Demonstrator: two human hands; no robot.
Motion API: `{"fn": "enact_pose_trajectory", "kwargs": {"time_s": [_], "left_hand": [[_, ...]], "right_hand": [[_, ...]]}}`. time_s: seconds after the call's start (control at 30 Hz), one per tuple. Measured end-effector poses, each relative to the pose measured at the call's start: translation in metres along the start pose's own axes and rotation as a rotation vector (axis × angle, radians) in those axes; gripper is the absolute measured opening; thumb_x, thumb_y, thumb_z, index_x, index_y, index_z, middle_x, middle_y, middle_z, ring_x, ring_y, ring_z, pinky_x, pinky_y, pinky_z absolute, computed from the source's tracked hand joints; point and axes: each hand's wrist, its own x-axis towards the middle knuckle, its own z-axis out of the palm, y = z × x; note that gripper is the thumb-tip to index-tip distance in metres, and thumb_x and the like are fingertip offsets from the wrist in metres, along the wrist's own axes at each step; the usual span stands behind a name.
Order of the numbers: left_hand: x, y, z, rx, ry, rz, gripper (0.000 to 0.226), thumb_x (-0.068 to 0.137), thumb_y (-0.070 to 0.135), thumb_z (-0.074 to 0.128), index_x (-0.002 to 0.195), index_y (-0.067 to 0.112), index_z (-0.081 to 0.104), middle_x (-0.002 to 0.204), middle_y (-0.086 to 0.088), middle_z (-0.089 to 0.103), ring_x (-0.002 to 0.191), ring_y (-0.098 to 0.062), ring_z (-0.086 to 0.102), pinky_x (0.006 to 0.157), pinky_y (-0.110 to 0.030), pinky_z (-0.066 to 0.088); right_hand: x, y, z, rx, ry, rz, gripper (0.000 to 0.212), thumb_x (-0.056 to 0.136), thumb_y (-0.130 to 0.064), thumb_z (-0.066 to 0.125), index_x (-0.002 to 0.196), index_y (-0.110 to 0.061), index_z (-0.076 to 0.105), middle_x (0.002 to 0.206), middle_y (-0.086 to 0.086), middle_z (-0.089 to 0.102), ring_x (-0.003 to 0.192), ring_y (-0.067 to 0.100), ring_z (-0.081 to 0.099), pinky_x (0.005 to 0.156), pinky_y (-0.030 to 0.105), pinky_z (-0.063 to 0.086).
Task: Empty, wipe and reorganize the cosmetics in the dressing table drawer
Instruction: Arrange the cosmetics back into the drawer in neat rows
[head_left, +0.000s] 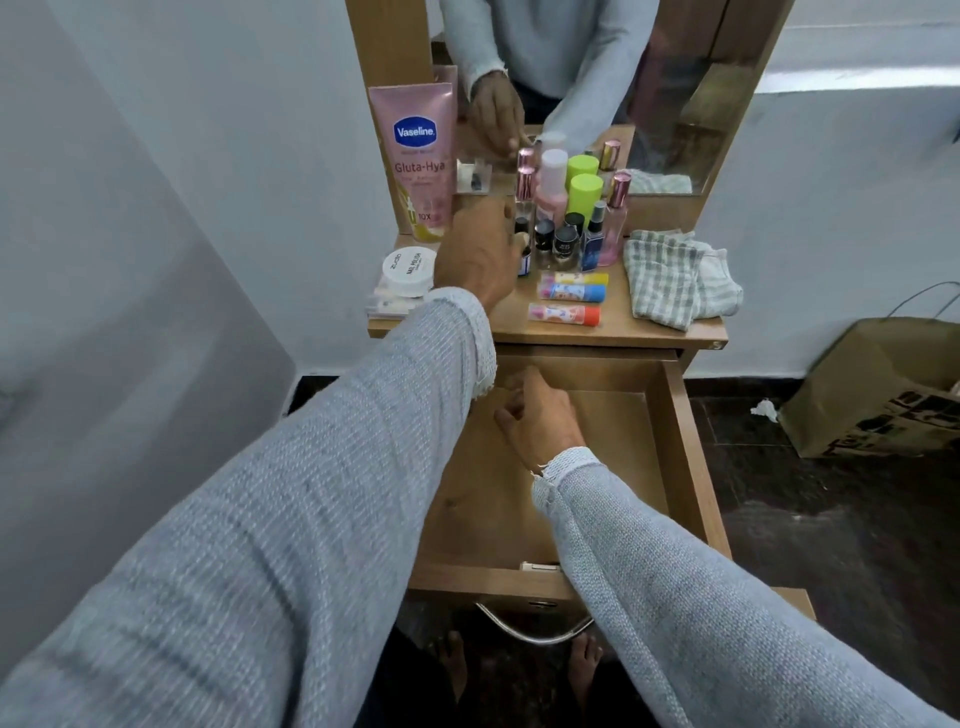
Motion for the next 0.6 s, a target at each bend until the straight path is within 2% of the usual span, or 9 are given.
{"fn": "enact_pose_trajectory", "kwargs": {"time_s": [0.2, 0.27, 0.33, 0.37, 0.4, 0.5, 0.6], "left_hand": [[0.020, 0.001, 0.014, 0.096, -0.070, -0.027, 0.021, 0.093, 0.017, 0.063, 0.113, 0.015, 0.064, 0.107, -0.005, 0.070, 0.092, -0.023, 0.067, 0.084, -0.041, 0.056], [0.023, -0.003, 0.015, 0.091, -0.079, -0.035, 0.020, 0.093, 0.015, 0.062, 0.112, 0.015, 0.065, 0.106, -0.004, 0.070, 0.089, -0.019, 0.067, 0.077, -0.032, 0.056], [0.022, -0.005, 0.008, 0.038, -0.078, -0.040, 0.018, 0.093, 0.015, 0.063, 0.110, 0.014, 0.067, 0.103, -0.002, 0.071, 0.082, -0.009, 0.064, 0.064, -0.016, 0.048], [0.018, -0.005, 0.002, 0.011, -0.066, -0.033, 0.016, 0.092, 0.016, 0.064, 0.108, 0.014, 0.068, 0.101, 0.000, 0.071, 0.080, -0.005, 0.062, 0.062, -0.012, 0.044], [0.013, -0.005, -0.006, -0.013, -0.043, -0.019, 0.015, 0.092, 0.018, 0.066, 0.106, 0.014, 0.069, 0.100, 0.001, 0.071, 0.079, -0.004, 0.061, 0.065, -0.014, 0.046], [-0.012, -0.009, -0.035, -0.077, 0.014, 0.019, 0.014, 0.090, 0.022, 0.068, 0.102, 0.016, 0.069, 0.093, 0.005, 0.070, 0.081, -0.009, 0.066, 0.076, -0.029, 0.057], [-0.050, -0.021, -0.061, -0.095, 0.011, 0.017, 0.011, 0.087, 0.022, 0.071, 0.098, 0.020, 0.071, 0.083, 0.013, 0.065, 0.071, -0.004, 0.064, 0.067, -0.025, 0.057]], "right_hand": [[0.001, 0.002, 0.001, -0.011, -0.013, -0.013, 0.029, 0.087, -0.018, 0.060, 0.113, -0.022, 0.049, 0.092, 0.002, 0.065, 0.093, 0.027, 0.060, 0.084, 0.038, 0.053], [0.001, 0.003, 0.001, -0.023, -0.014, -0.024, 0.030, 0.087, -0.018, 0.059, 0.115, -0.022, 0.049, 0.093, 0.003, 0.066, 0.094, 0.028, 0.061, 0.084, 0.040, 0.053], [0.003, 0.003, 0.001, -0.020, -0.015, -0.023, 0.030, 0.088, -0.019, 0.059, 0.116, -0.022, 0.049, 0.095, 0.003, 0.066, 0.095, 0.028, 0.060, 0.086, 0.039, 0.052], [0.003, 0.003, 0.001, -0.014, -0.017, -0.017, 0.030, 0.088, -0.020, 0.058, 0.116, -0.023, 0.049, 0.097, 0.004, 0.066, 0.097, 0.028, 0.060, 0.086, 0.038, 0.051], [0.004, 0.003, 0.002, -0.009, -0.017, -0.013, 0.029, 0.089, -0.022, 0.057, 0.117, -0.024, 0.048, 0.100, 0.005, 0.066, 0.098, 0.029, 0.059, 0.087, 0.037, 0.050], [0.003, 0.000, 0.004, -0.006, -0.019, -0.014, 0.026, 0.089, -0.027, 0.056, 0.114, -0.025, 0.049, 0.103, 0.006, 0.067, 0.099, 0.030, 0.059, 0.088, 0.038, 0.049], [0.003, -0.001, 0.006, -0.009, -0.036, -0.019, 0.025, 0.088, -0.028, 0.057, 0.112, -0.024, 0.050, 0.103, 0.008, 0.067, 0.098, 0.031, 0.060, 0.089, 0.038, 0.050]]}}
